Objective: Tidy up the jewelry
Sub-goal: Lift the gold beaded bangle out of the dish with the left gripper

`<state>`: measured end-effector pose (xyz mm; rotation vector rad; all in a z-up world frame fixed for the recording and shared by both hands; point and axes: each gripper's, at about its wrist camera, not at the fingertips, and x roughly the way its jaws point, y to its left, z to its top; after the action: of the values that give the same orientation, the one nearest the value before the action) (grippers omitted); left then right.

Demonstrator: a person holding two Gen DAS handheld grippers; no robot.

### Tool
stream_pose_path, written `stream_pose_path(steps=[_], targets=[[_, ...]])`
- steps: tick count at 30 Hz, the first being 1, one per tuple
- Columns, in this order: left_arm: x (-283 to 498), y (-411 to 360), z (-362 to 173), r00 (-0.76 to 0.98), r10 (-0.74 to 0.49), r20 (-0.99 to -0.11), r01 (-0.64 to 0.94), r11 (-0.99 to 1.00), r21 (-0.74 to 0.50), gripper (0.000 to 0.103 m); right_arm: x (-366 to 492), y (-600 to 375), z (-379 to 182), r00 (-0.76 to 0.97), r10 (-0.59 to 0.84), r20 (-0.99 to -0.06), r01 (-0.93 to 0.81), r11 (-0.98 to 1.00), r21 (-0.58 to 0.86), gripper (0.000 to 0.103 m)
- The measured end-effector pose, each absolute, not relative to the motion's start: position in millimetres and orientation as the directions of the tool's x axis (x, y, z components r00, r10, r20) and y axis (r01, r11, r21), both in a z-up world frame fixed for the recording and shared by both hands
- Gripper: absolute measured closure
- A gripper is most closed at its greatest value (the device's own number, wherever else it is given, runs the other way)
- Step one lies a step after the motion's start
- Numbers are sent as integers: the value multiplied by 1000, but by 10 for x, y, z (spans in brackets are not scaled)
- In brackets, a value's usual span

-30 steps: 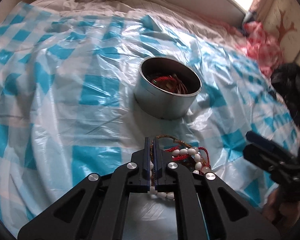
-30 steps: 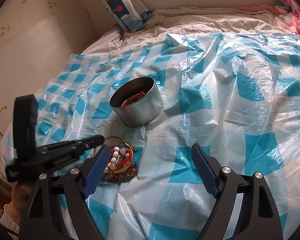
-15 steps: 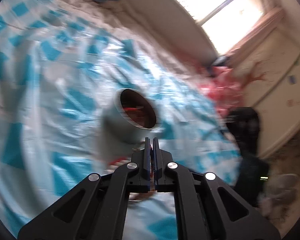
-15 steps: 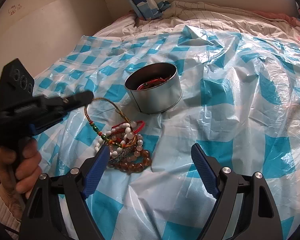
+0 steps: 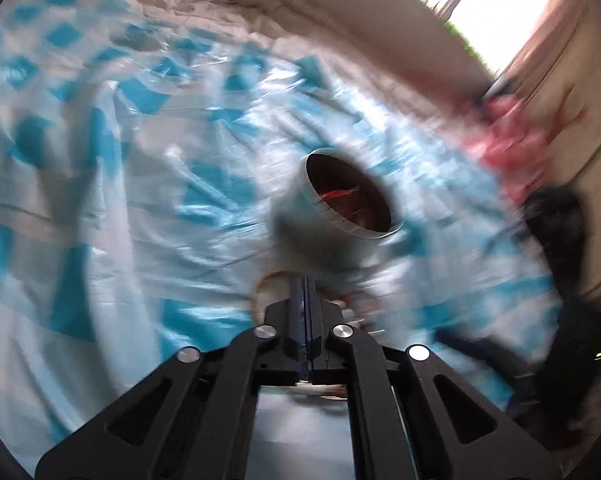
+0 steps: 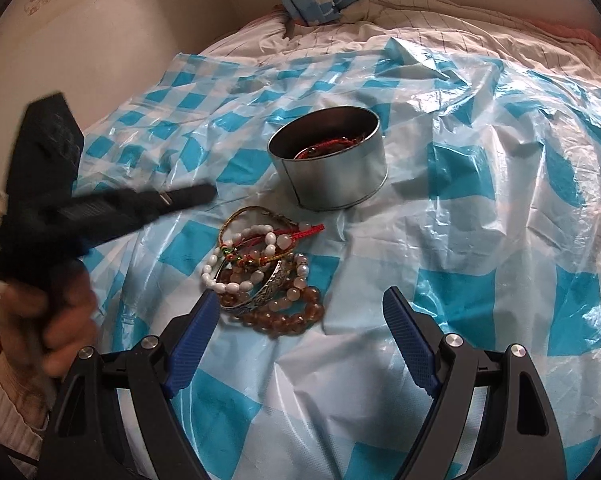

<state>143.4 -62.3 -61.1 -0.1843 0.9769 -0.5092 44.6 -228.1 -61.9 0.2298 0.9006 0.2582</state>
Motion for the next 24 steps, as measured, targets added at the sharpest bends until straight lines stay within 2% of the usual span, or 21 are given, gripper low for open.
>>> stream_pose_path(steps=[2, 3, 4, 6, 8, 9, 10, 12, 14, 16, 18, 20, 24], targets=[[1442, -702, -632, 475, -434, -766, 328, 895, -303, 82, 446, -2285, -620, 593, 317, -740, -126, 945, 303, 23], [1447, -764, -647, 503, -376, -778, 320, 917, -236, 59, 446, -2285, -619, 593, 318, -740, -127, 944, 303, 23], [1452, -813, -657, 526, -331, -783, 311, 932, -185, 46, 447, -2284, -620, 593, 318, -740, -128, 944, 303, 23], [1482, -881, -703, 527, -291, -798, 311, 940, -137, 46, 458, -2280, -620, 593, 320, -739, -132, 944, 303, 23], [1500, -899, -796, 497, -257, -829, 321, 942, -100, 50, 460, -2282, -620, 593, 322, -738, -134, 943, 305, 23], [1518, -900, -804, 500, -243, -831, 330, 941, -76, 72, 458, -2272, -621, 593, 323, -738, -133, 943, 305, 23], [1497, -903, -804, 494, -245, -835, 347, 935, -69, 100, 458, -2271, -622, 593, 322, -738, -133, 943, 305, 23], [1495, -886, -803, 457, -303, -836, 371, 920, -130, 101, 464, -2268, -627, 591, 321, -740, -130, 943, 305, 23], [1499, -797, -706, 400, -485, -778, 402, 855, -326, 101, 471, -2264, -637, 587, 320, -744, -126, 944, 306, 23], [1442, -692, -503, 372, -678, -635, 461, 728, -507, 101, 474, -2260, -643, 584, 320, -745, -125, 943, 307, 23], [1410, -599, -418, 318, -797, -514, 487, 602, -632, 101, 480, -2250, -645, 583, 321, -746, -128, 943, 306, 23], [1396, -528, -362, 275, -866, -417, 504, 499, -705, 101, 487, -2238, -654, 579, 324, -748, -132, 943, 306, 23], [1450, -397, -352, 265, -913, -311, 478, 404, -780, 101, 525, -2231, -657, 579, 353, -735, -141, 931, 336, 23]])
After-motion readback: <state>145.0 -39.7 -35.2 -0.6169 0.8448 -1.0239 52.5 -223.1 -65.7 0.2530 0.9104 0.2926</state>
